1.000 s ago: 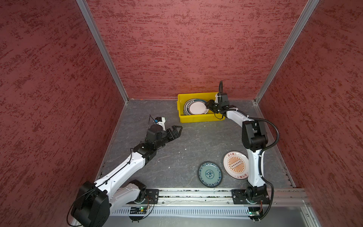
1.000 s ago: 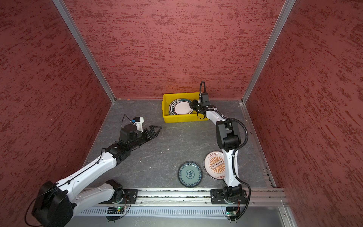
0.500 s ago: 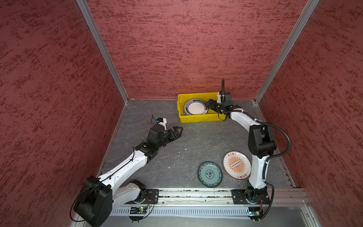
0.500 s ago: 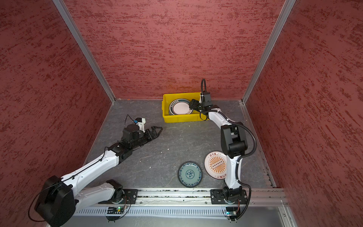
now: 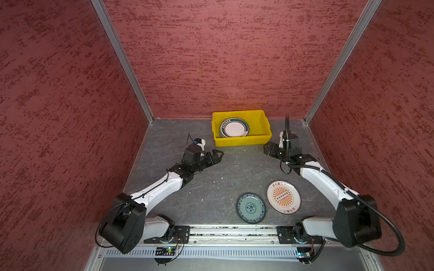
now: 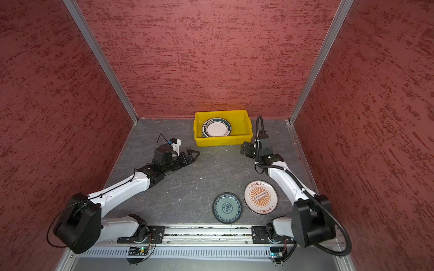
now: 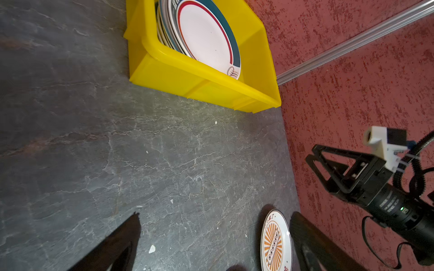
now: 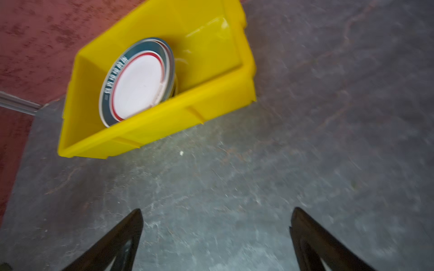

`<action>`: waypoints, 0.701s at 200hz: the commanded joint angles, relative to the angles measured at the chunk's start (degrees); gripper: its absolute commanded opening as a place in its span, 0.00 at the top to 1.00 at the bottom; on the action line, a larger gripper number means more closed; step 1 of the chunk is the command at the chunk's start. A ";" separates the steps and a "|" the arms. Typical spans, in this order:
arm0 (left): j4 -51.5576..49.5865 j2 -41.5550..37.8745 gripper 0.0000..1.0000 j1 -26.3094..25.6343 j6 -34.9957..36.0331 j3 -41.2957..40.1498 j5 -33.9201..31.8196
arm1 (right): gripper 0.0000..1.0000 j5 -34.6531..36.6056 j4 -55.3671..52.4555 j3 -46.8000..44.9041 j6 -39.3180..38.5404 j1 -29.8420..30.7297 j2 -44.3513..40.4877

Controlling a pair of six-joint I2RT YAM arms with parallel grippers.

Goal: Place the plates into the plastic bin on the countertop
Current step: Move the plate to the bottom-right of the table.

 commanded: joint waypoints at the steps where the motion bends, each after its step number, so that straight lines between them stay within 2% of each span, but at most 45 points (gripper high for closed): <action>1: 2.43 1.94 0.01 0.86 2.51 1.44 3.29 | 0.01 7.68 -6.50 -4.58 3.30 -1.49 -6.61; 31: 5.38 3.37 0.01 2.30 -0.34 0.18 9.33 | 0.01 7.87 -13.53 -10.52 7.43 -5.44 -14.96; 62: 6.63 1.70 0.01 2.71 -0.66 -2.12 9.10 | 0.01 10.26 -20.13 -13.76 13.04 -7.60 -20.89; 72: 6.67 1.35 0.01 3.15 -0.83 -2.49 9.04 | 0.01 14.16 -22.41 -14.56 15.34 -8.25 -21.16; 84: 7.20 1.33 0.01 3.79 -1.63 -2.88 9.94 | 0.01 15.39 -23.84 -14.90 16.22 -9.37 -20.46; 140: 10.15 1.08 0.01 4.62 -3.47 -4.96 11.62 | 0.01 11.05 -22.39 -17.03 17.63 -13.50 -15.32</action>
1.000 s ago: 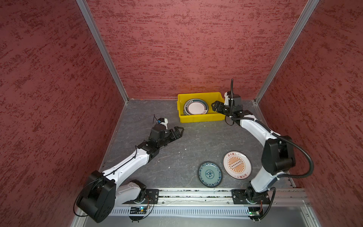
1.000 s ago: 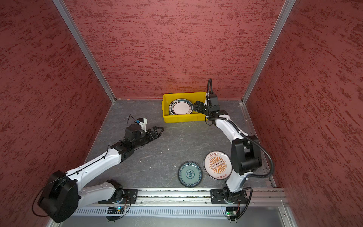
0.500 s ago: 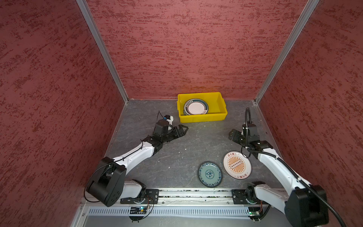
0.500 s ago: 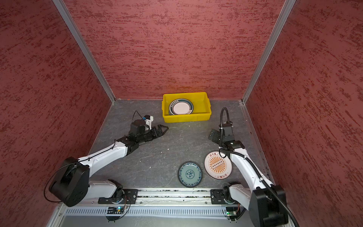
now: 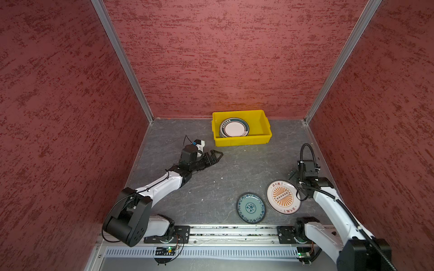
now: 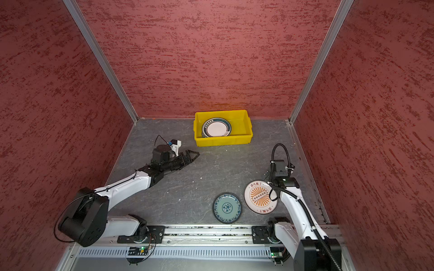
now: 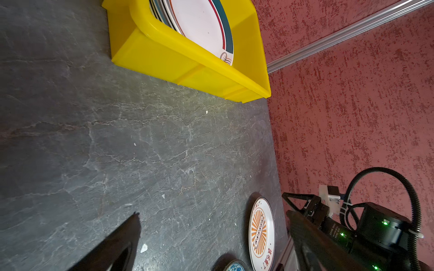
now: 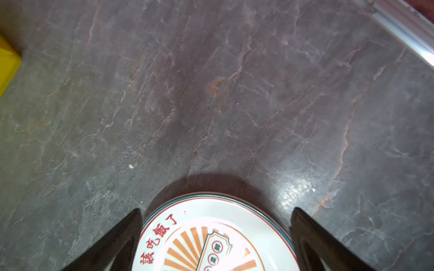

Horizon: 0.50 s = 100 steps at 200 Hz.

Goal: Place the plates into the plastic bin on the countertop
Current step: Move the plate to the bottom-right of the table.

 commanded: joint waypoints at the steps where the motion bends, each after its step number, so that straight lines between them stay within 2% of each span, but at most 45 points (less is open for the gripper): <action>1: 2.82 -1.31 0.01 0.28 -0.78 -1.01 1.37 | 0.01 -0.63 -0.23 -1.94 2.05 -1.83 0.59; 58: 3.84 -1.23 0.01 0.39 -1.72 -1.33 2.33 | 0.01 -9.97 4.89 -6.77 2.79 -3.45 0.26; 100: 4.15 -1.41 0.01 0.55 -2.00 -1.68 2.34 | 0.01 -19.44 12.09 -9.62 4.74 -3.50 0.97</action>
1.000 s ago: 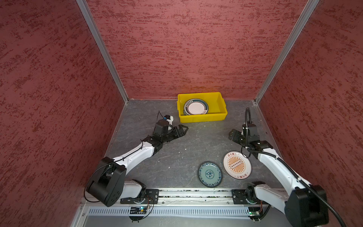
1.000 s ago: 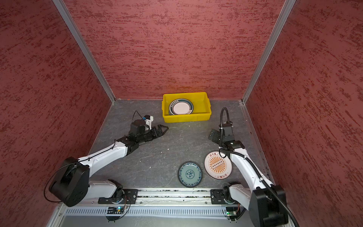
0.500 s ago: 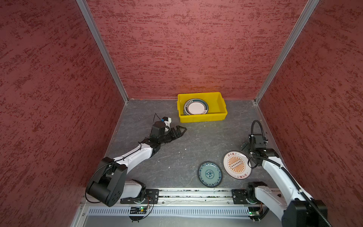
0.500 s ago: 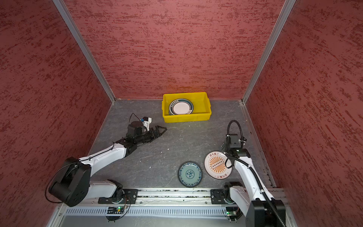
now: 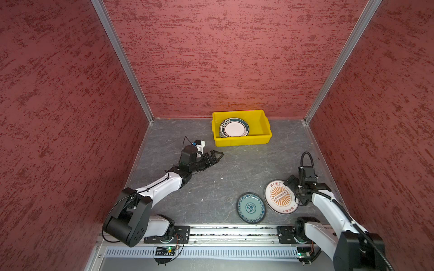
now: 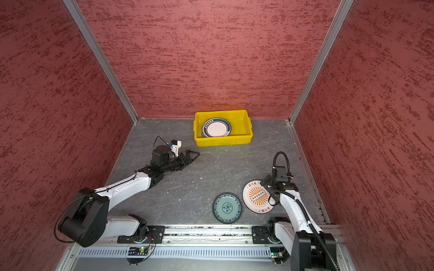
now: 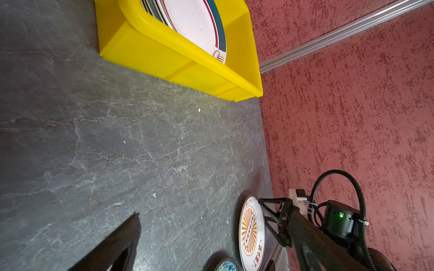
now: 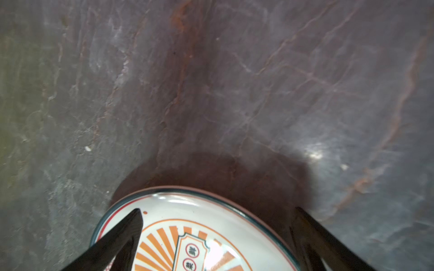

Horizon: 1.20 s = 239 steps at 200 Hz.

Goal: Place the plates into the plastic bin on the countertop
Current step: Move the plate to the bottom-right of the table, then pick up the plate from the bottom-right of the table.

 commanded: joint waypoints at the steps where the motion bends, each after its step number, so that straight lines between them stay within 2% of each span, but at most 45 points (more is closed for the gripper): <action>1: 1.59 -1.19 0.01 0.48 -0.16 -0.86 0.76 | 0.01 -7.73 6.15 -1.80 2.69 -0.25 0.49; 30: 1.45 -1.27 0.01 0.71 -0.28 -0.98 1.02 | 0.01 -14.31 12.68 -3.50 5.88 -0.20 2.01; 60: 1.15 -1.74 0.01 0.85 -0.19 -0.94 0.90 | 0.01 -15.98 13.30 -2.43 4.91 -0.19 2.71; 91: 0.64 -1.98 0.01 1.09 -0.02 -0.67 0.81 | 0.01 -12.45 6.53 -0.59 1.53 -0.24 0.83; 119: 0.53 -2.06 0.00 1.08 -0.12 -0.42 0.89 | 0.01 -6.51 -1.02 0.04 1.36 -0.27 -1.95; 133: 0.75 -2.06 0.01 1.00 -0.19 -0.38 0.94 | 0.01 -5.83 -2.97 -0.66 1.88 -0.17 -3.59; 239: 1.07 -1.54 0.01 1.01 -0.69 -0.24 1.11 | 0.01 -19.67 -5.25 -7.21 4.33 0.09 -11.56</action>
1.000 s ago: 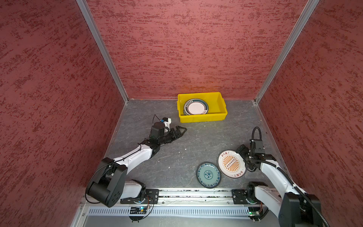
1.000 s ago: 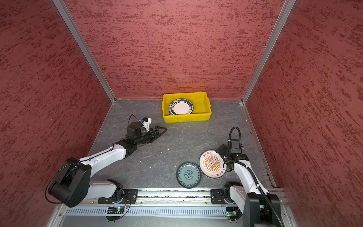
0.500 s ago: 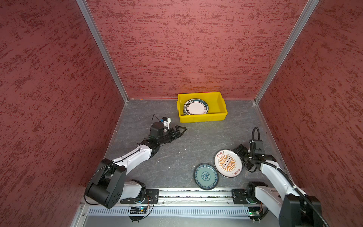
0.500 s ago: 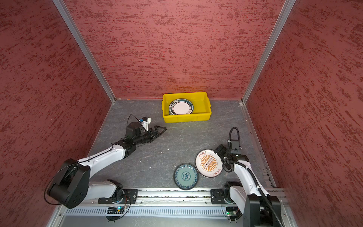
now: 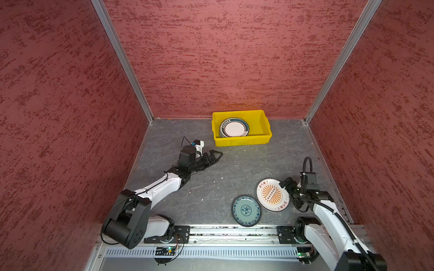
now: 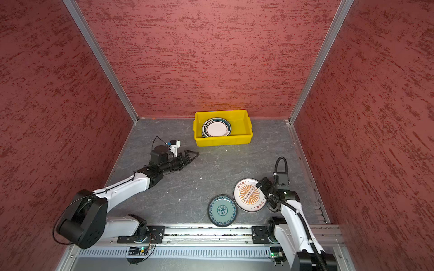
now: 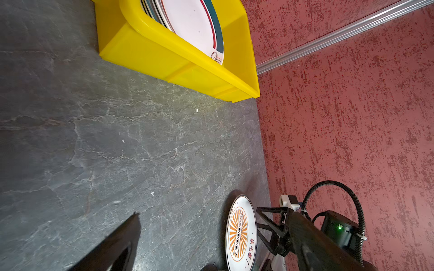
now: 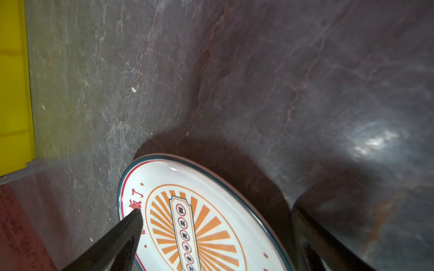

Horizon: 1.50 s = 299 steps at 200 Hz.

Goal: Place the plates into the plastic bin on the countertop
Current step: Pick up the plate from the bottom-right of the table.

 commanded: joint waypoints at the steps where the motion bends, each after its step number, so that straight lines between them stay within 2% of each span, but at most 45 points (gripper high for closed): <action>1: 1.08 -0.56 0.01 0.38 -0.22 0.24 0.28 | 0.01 -5.49 -3.78 -2.47 1.30 0.25 -1.03; 34: 1.21 0.05 0.01 0.44 -0.30 0.65 0.31 | 0.01 -7.39 -3.91 -3.15 1.39 0.61 -2.25; 52: 1.24 0.49 0.01 0.40 -0.45 0.79 0.39 | 0.05 -9.01 -2.88 -3.29 1.32 0.94 -1.71; 92: 1.38 1.08 0.01 0.30 -0.59 1.23 0.55 | 0.26 -12.91 -0.40 -3.64 -0.21 1.33 0.42; 121: 1.47 1.35 0.00 0.20 -0.85 1.48 0.48 | 0.35 -14.48 1.65 -4.06 0.17 1.86 0.72; 142: 1.47 1.64 0.01 0.16 -0.83 1.67 0.57 | 0.48 -15.08 4.35 -4.80 0.69 2.55 0.98; 189: 1.46 2.51 0.00 0.02 -1.11 2.62 0.66 | 0.57 -14.13 10.21 -5.90 1.63 5.50 3.88; 246: 1.51 4.42 0.01 -0.54 -1.46 3.25 0.22 | 0.85 -12.06 15.38 -7.70 1.11 6.41 4.60; 269: 1.64 5.82 0.01 -0.99 -1.46 3.43 -0.04 | 1.00 -12.44 19.61 -9.92 1.79 6.45 5.50; 299: 1.18 7.39 0.01 -1.64 -1.23 3.94 -0.37 | 1.00 -12.98 25.35 -11.53 3.50 6.44 5.50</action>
